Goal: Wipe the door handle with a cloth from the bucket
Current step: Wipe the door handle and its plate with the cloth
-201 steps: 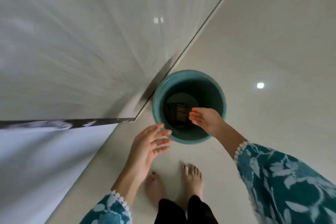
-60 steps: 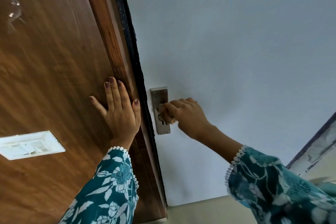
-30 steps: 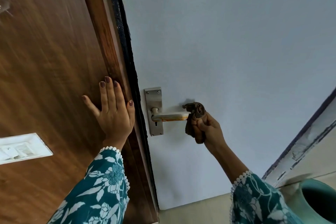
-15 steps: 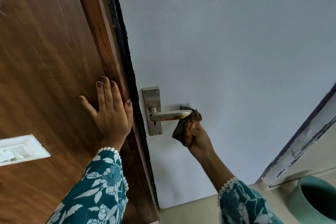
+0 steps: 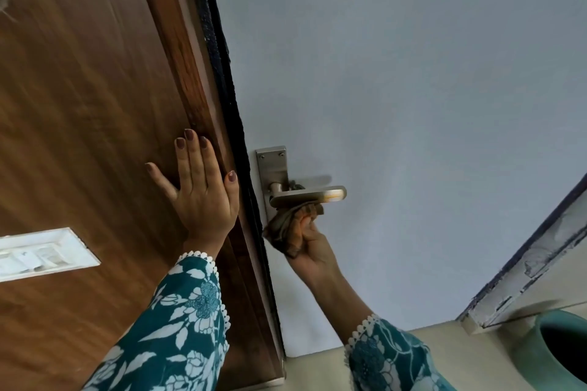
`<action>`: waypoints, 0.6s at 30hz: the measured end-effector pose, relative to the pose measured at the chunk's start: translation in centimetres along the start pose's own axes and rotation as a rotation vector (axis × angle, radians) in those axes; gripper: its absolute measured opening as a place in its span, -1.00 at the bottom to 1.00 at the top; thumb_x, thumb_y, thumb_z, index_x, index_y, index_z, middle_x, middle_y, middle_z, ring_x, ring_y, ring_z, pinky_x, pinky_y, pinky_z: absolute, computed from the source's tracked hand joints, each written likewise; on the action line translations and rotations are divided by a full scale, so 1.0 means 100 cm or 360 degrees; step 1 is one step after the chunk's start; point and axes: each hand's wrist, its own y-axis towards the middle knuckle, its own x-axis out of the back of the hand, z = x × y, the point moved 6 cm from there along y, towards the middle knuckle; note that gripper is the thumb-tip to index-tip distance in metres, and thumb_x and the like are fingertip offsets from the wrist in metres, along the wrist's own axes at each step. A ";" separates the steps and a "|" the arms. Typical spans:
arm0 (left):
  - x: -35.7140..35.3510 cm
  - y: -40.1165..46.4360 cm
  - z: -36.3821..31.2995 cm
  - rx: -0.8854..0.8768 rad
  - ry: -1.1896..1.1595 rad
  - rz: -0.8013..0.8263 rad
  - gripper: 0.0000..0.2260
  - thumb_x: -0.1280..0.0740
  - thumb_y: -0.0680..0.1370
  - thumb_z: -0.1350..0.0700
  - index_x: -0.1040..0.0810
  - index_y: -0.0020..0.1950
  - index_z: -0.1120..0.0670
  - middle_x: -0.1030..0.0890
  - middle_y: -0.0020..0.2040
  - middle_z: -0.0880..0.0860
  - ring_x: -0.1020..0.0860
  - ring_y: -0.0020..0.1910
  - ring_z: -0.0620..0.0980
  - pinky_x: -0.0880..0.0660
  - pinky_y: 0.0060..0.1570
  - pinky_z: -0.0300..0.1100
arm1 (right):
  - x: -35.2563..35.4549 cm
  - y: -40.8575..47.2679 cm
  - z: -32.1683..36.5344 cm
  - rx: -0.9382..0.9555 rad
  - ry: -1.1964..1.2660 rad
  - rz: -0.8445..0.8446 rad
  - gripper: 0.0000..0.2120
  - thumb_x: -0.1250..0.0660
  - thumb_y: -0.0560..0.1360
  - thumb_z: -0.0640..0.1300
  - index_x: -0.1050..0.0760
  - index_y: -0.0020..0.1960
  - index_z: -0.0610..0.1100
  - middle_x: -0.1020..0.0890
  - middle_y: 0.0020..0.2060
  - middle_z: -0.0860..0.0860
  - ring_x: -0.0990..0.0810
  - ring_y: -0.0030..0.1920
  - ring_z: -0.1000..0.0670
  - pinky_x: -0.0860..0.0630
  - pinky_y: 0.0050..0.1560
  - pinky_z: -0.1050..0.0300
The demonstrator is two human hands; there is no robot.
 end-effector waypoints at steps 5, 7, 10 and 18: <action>0.000 0.000 0.001 -0.0034 -0.0008 -0.0019 -0.48 0.03 0.64 0.00 0.07 0.55 0.13 0.17 0.58 -0.03 0.07 0.54 -0.02 0.21 0.42 0.22 | 0.002 0.002 -0.010 -0.0107 -0.0070 -0.0059 -0.56 -0.25 0.45 -0.35 -0.39 0.31 -0.14 -0.52 0.16 -0.20 -0.48 0.23 -0.14 -0.31 0.37 -0.20; 0.000 0.000 0.001 -0.0035 -0.0017 -0.0023 -0.48 0.04 0.64 0.00 0.07 0.55 0.13 0.17 0.58 -0.03 0.06 0.54 -0.01 0.20 0.42 0.22 | 0.007 0.002 0.007 -0.0031 -0.0003 -0.0094 -0.29 -0.51 0.20 -0.45 -0.41 0.30 -0.14 -0.49 0.19 -0.19 -0.45 0.26 -0.11 -0.32 0.38 -0.13; -0.001 0.000 0.001 -0.0027 -0.0032 -0.0019 -0.48 0.04 0.63 0.00 0.08 0.55 0.12 0.17 0.57 -0.03 0.07 0.54 -0.01 0.19 0.42 0.23 | 0.011 0.002 0.012 -0.0038 0.0231 -0.0041 0.04 -0.56 0.02 -0.54 -0.33 0.41 -0.09 -0.42 0.30 -0.21 -0.43 0.29 -0.13 -0.59 0.03 -0.17; -0.002 -0.001 0.001 -0.0030 -0.0048 -0.0015 -0.48 0.07 0.63 -0.02 0.09 0.55 0.12 0.16 0.58 -0.02 0.06 0.54 -0.01 0.18 0.41 0.25 | -0.013 0.004 -0.046 -0.0154 0.0374 -0.0054 -0.09 -0.50 0.11 -0.54 -0.32 0.40 -0.17 -0.54 0.17 -0.29 -0.58 0.12 -0.27 -0.56 -0.03 -0.30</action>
